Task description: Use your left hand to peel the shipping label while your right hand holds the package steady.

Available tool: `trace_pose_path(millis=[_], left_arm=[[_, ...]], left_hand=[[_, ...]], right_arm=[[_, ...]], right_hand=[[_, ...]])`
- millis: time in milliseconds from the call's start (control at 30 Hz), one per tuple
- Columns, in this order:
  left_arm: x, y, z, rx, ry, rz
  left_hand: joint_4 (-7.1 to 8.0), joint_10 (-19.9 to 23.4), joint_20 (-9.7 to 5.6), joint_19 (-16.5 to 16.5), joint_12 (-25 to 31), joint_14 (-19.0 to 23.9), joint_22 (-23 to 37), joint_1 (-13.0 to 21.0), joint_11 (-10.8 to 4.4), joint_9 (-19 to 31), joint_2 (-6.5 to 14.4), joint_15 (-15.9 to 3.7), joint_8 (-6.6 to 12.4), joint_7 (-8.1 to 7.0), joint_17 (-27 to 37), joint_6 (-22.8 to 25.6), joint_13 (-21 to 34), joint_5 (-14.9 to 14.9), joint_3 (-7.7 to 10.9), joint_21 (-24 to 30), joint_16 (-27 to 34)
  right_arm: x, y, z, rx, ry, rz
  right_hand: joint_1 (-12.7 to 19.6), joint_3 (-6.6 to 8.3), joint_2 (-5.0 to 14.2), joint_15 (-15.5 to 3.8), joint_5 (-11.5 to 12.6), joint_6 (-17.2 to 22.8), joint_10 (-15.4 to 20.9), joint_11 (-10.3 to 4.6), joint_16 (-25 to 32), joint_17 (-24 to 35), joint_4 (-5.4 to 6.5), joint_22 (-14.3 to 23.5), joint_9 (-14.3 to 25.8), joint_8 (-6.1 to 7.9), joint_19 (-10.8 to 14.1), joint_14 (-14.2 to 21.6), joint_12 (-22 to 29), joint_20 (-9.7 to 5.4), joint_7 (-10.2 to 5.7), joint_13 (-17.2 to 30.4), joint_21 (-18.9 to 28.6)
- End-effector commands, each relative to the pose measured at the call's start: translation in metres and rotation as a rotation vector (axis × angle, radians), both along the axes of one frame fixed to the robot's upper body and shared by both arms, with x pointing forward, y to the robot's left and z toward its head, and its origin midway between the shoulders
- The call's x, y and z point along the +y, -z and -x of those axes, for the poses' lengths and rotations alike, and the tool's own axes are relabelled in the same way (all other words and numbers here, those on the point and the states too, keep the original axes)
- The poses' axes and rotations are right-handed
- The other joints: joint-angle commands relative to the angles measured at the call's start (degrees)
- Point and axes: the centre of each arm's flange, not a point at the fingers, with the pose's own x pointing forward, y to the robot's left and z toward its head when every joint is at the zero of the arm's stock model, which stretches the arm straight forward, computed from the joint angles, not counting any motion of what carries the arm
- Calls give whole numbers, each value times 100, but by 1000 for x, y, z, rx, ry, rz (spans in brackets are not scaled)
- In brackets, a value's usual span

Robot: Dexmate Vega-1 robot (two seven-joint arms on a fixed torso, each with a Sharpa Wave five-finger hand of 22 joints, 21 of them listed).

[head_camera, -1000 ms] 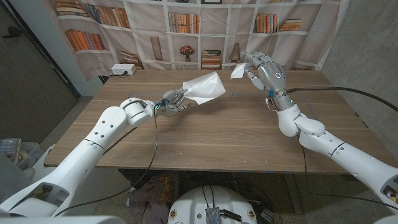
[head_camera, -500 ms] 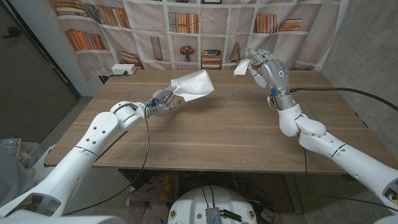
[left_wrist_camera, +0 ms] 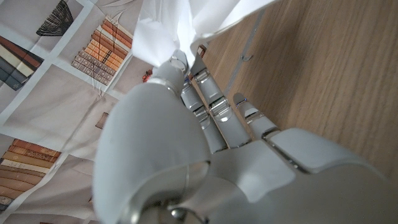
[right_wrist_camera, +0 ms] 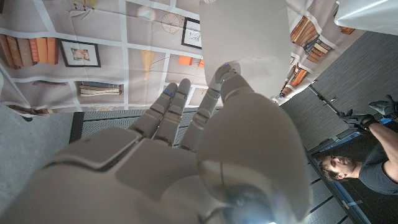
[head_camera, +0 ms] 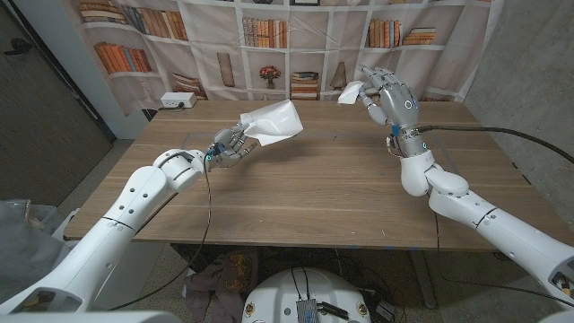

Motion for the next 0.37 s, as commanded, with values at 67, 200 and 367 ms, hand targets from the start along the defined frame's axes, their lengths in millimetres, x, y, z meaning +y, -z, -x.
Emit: trace_pose_path(millis=[67, 200, 367], left_arm=[[-10, 4, -7, -4, 12, 17], [-9, 4, -12, -4, 10, 23], [-6, 1, -14, -33, 2, 12]], left_hand=[[-6, 60, 16, -17, 14, 42, 13, -24, 11, 4, -1, -4, -17, -8, 22, 38, 25, 1, 26, -9, 24], [-12, 61, 10, -11, 15, 45, 13, -18, 12, 4, -7, -10, -21, 2, 24, 32, 28, 2, 29, -5, 26], [-21, 61, 16, -13, 14, 48, 13, -3, 14, 4, -10, -12, -25, -6, 29, 28, 25, 3, 33, -5, 29]], right_arm=[[-4, -8, -3, 6, -7, 9], [-3, -5, -3, 11, 8, 14], [-4, -4, -5, 11, 17, 11]], right_hand=[[-6, -19, 28, -1111, -21, 78, 201, -148, 50, 20, 2, 19, 27, 42, 28, 55, 378, -487, 3, 90, 17], [-7, -25, 21, -1108, -25, 30, 194, -148, 50, 21, 0, 18, 28, 14, 24, 67, 381, -485, 8, 91, 18], [-7, -29, 18, -1108, -28, -13, 180, -149, 46, 22, -2, 17, 30, -10, 16, 72, 379, -484, 17, 90, 18]])
